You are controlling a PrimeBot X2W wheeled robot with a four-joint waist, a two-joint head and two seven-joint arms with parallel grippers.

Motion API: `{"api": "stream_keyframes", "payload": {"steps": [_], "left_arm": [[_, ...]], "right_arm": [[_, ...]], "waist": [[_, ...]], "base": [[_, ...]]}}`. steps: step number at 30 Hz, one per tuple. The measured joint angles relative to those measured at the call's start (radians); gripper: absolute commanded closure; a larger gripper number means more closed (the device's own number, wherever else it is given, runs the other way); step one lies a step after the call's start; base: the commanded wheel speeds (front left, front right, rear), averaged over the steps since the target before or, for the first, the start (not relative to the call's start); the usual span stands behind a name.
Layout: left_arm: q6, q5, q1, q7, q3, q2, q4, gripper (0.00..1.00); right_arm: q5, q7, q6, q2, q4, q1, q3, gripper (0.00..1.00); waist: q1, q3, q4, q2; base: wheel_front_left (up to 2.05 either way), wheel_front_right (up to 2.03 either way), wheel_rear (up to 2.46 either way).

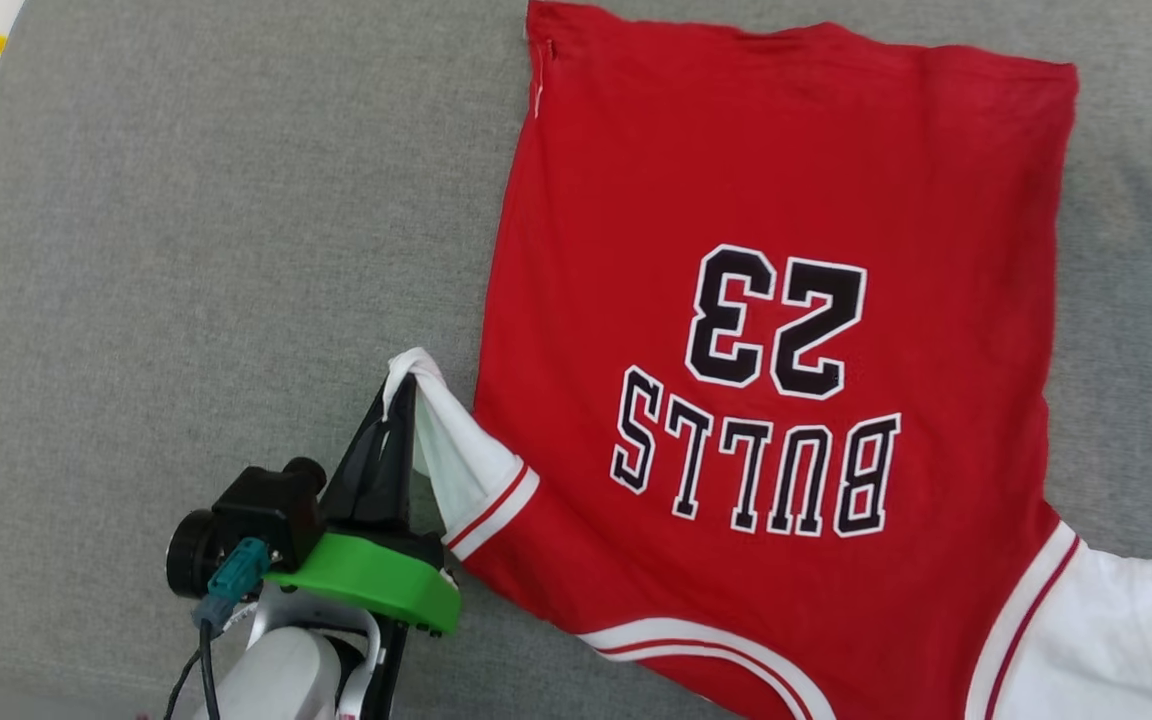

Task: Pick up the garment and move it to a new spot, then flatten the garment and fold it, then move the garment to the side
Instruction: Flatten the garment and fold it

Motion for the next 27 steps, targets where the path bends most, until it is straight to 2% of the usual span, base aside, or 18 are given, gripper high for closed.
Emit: {"api": "stream_keyframes", "payload": {"steps": [5,13,18,19,20,27], "left_arm": [[-0.036,0.036,-0.017,0.000,0.023,-0.051,0.000,1.00],[-0.095,0.089,-0.041,0.000,0.062,-0.123,0.019,1.00],[-0.124,0.123,-0.041,0.000,0.094,-0.157,0.047,1.00],[-0.131,0.127,-0.041,0.000,0.099,-0.162,0.052,1.00],[-0.134,0.129,-0.041,0.000,0.103,-0.166,0.056,1.00],[-0.157,0.156,-0.033,0.000,0.149,-0.177,0.076,1.00]], "right_arm": [[0.001,0.117,0.000,0.006,0.100,-0.108,0.056,0.00],[-0.045,0.127,-0.001,0.042,0.260,-0.153,0.102,0.00],[-0.024,0.126,-0.002,0.011,0.263,-0.150,0.136,0.00],[-0.022,0.125,-0.002,0.003,0.263,-0.151,0.137,0.62],[-0.017,0.121,-0.002,-0.001,0.263,-0.151,0.140,1.00],[0.030,0.049,-0.001,0.021,0.306,-0.149,0.144,1.00]], "waist": [[0.0000,0.073,0.041,0.0000],[0.0000,0.172,0.103,0.0000],[-0.0002,0.202,0.141,-0.0001],[-0.0001,0.203,0.145,-0.0001],[-0.0002,0.202,0.148,0.0000],[-0.0001,0.164,0.139,0.0000]], "base": [[0.00,0.00,0.00],[0.00,0.00,0.00],[0.00,0.00,0.00],[0.00,0.00,0.00],[0.00,0.00,0.00],[0.00,0.00,0.00]]}}
